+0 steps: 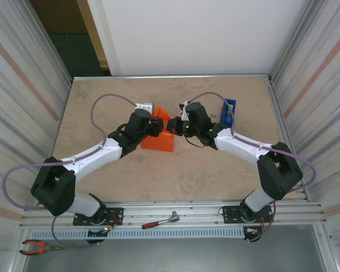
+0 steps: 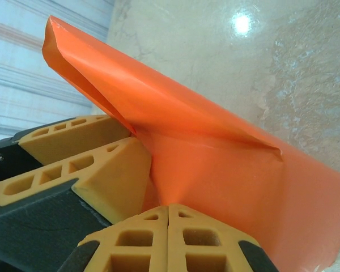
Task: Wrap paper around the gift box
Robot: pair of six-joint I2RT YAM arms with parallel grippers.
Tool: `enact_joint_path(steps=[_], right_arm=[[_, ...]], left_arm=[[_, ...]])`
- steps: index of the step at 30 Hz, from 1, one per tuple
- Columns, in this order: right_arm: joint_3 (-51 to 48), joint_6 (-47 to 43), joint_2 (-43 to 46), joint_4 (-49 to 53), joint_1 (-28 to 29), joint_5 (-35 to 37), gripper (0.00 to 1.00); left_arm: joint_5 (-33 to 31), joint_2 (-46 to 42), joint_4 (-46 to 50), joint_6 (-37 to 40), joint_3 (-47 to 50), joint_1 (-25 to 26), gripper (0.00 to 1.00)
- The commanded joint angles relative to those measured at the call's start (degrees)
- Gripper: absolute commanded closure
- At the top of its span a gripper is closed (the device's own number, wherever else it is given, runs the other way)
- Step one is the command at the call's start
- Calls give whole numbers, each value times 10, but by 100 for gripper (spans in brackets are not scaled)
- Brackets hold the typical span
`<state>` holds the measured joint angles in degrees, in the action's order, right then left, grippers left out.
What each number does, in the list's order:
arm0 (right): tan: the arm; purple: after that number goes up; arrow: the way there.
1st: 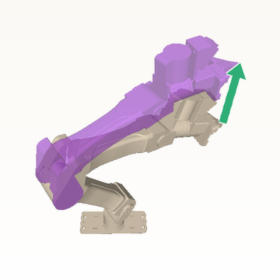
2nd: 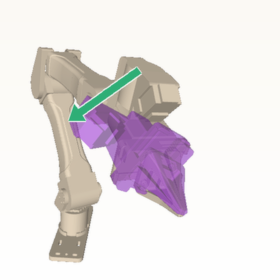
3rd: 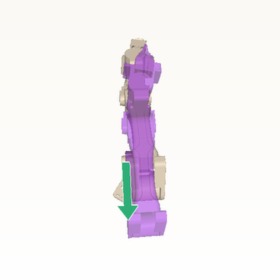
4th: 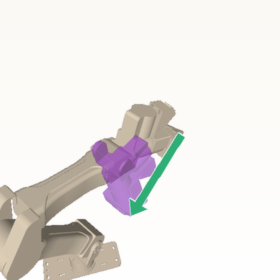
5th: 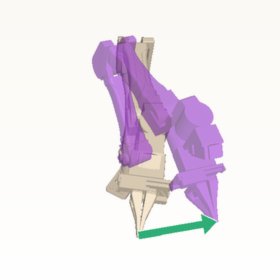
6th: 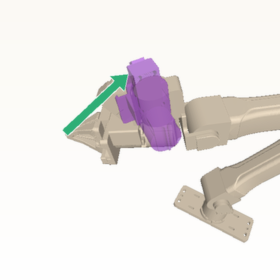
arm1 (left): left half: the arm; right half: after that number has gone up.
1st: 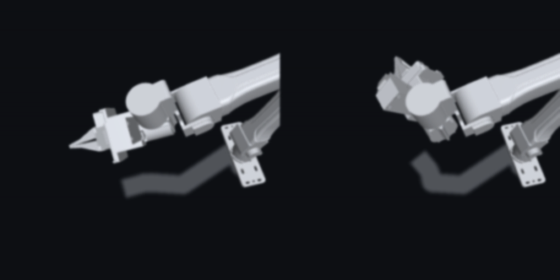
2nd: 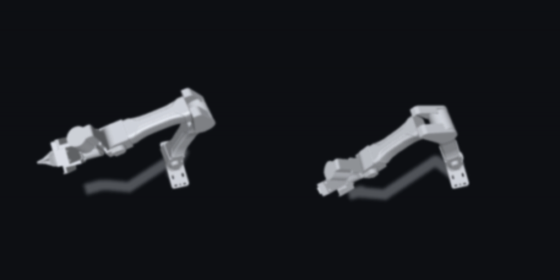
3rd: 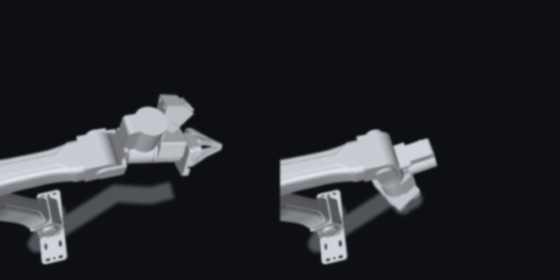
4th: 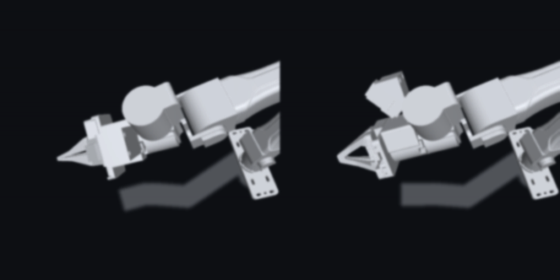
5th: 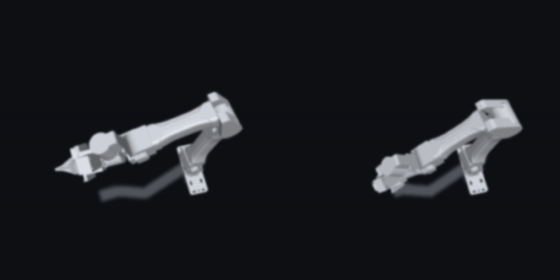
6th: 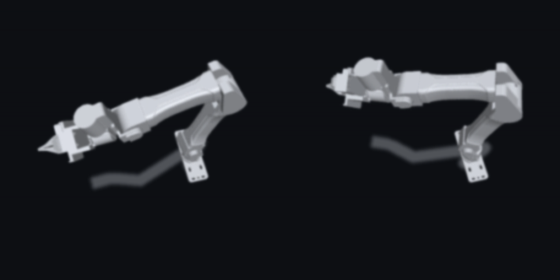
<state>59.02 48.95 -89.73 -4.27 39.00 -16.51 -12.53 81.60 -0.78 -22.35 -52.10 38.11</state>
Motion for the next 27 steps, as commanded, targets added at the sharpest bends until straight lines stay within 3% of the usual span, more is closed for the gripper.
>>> enact_joint_path(steps=[1, 12, 19, 27], right_arm=[[-3, 4, -5, 34, 5, -5, 100], [69, -3, 32, 69, -84, -47, 100], [139, 9, -47, 78, -141, -98, 100], [230, 26, -163, 86, -136, -136, 100]], left_arm=[[-19, 45, 118, 2, 53, 9, 51], [-90, 77, 133, 7, 66, 43, 53], [-119, 94, 141, -1, 66, 60, 53], [-126, 99, 146, -6, 65, 65, 53]])
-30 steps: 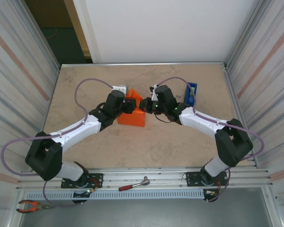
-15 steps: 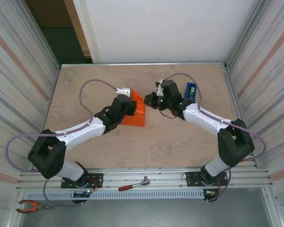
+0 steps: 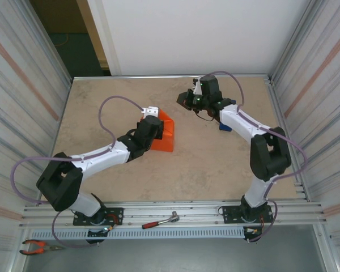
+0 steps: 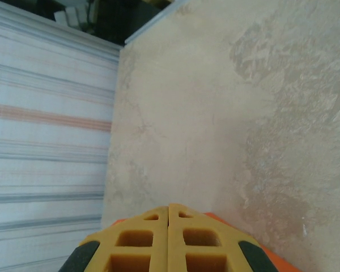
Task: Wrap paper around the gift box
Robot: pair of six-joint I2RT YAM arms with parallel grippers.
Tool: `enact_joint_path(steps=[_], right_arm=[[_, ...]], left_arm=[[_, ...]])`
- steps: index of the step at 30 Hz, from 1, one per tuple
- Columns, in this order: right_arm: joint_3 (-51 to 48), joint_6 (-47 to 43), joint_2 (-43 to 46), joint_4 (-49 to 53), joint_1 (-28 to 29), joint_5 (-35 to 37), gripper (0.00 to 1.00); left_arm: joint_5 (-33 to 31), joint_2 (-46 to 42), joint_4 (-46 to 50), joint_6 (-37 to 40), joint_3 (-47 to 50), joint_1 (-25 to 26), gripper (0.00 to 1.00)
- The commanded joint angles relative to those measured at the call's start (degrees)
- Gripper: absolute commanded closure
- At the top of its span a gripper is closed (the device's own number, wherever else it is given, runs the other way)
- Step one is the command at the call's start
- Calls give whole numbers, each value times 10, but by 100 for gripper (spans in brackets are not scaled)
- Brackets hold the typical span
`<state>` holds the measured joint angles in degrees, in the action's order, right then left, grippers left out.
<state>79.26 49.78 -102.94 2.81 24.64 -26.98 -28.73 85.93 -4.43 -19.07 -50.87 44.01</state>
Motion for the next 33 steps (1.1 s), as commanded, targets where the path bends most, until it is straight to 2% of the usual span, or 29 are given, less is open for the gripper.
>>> enact_joint_path(steps=[1, 12, 19, 27, 33], right_arm=[[39, 19, -44, 17, 11, -36, 100], [80, 8, -100, 56, 57, -70, 100], [48, -11, -69, 84, 71, -88, 100], [-24, -7, -19, 70, 80, -68, 100], [-23, -6, -15, 76, 81, -67, 100]], left_arm=[[34, 55, 182, -39, 53, 7, 53], [37, 56, 186, -50, 52, 8, 54], [36, 58, 188, -61, 49, 9, 54], [40, 60, 188, -71, 48, 10, 54], [40, 65, 186, -76, 50, 10, 54]])
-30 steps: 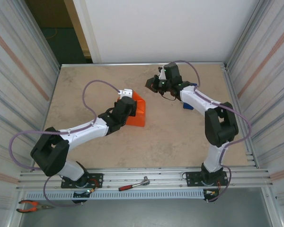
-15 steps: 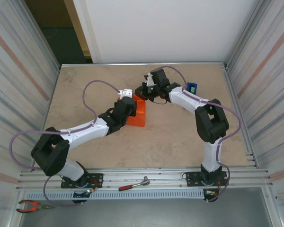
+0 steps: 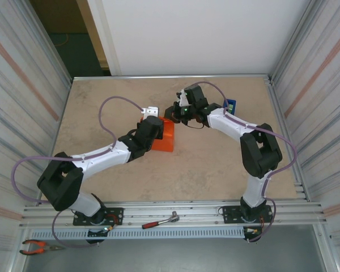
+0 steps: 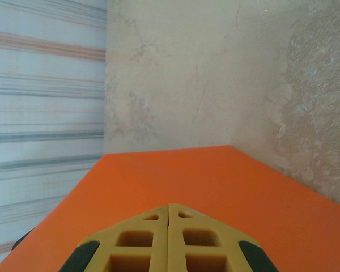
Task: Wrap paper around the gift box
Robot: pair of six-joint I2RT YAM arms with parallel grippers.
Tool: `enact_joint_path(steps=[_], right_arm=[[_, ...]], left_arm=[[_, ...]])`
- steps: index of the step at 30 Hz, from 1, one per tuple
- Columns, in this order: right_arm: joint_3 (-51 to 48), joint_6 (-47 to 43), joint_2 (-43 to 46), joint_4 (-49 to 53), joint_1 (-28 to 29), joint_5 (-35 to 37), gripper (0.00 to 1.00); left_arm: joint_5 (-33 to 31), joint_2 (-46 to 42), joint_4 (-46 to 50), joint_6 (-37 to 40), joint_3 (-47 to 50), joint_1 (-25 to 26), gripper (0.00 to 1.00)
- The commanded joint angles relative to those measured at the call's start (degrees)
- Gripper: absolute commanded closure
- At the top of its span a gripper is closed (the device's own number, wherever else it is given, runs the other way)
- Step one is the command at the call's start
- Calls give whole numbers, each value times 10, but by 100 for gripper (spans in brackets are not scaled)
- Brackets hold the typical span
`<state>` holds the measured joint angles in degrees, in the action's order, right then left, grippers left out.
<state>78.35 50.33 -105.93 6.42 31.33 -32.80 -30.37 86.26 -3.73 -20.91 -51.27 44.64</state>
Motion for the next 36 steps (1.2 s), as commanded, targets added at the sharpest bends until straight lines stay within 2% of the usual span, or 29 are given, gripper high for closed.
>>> enact_joint_path(steps=[1, 13, 25, 28, 36], right_arm=[[-10, -13, 18, 44, 14, -7, 100], [-16, -25, 44, 87, 31, 13, 100], [-134, 2, 46, 20, 58, 54, 100], [-149, 1, 47, 13, 59, 65, 100], [-163, -1, 47, 7, 59, 74, 100]], left_arm=[[58, 61, 178, -60, 54, 4, 54], [62, 63, 165, -68, 60, 4, 54], [83, 41, 179, -67, 50, 4, 54], [121, 14, 203, -56, 21, -5, 53], [328, -91, 293, -21, -135, -110, 51]])
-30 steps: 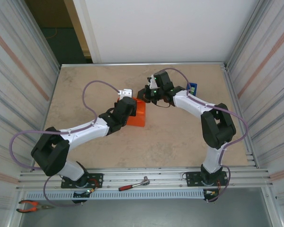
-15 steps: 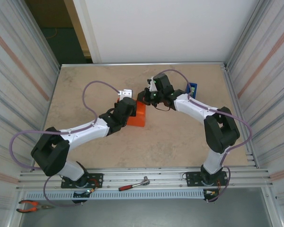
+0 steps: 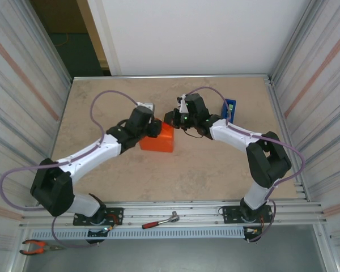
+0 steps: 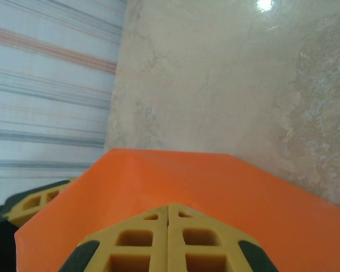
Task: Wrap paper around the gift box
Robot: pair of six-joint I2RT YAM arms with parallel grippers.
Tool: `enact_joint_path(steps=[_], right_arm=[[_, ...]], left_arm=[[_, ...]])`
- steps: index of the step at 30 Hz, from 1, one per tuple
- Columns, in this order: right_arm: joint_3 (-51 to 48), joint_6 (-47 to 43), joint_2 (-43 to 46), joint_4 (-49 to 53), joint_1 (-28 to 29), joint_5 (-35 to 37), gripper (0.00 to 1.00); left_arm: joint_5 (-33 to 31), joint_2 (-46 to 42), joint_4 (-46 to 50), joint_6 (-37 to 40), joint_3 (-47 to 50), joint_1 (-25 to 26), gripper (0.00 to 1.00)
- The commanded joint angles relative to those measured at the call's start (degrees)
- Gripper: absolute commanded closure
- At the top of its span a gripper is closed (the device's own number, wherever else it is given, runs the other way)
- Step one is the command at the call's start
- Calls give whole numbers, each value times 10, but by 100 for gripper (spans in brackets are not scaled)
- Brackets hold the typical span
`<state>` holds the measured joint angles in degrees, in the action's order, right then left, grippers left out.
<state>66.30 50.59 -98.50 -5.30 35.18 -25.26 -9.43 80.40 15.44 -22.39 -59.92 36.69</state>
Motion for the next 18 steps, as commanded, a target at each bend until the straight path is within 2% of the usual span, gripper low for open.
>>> enact_joint_path(steps=[1, 7, 11, 18], right_arm=[[-44, -5, -28, 125, 21, -1, 100], [-49, -5, -27, 121, 21, 1, 100], [-50, -5, -28, 118, 21, 0, 100], [-50, -6, -28, 119, 20, -2, 100]], left_arm=[[145, -37, 114, -6, -71, -52, 51], [259, -8, 113, -9, -131, -163, 50], [320, 64, 113, 3, -168, -202, 51], [415, 208, 173, 69, -269, -212, 78]])
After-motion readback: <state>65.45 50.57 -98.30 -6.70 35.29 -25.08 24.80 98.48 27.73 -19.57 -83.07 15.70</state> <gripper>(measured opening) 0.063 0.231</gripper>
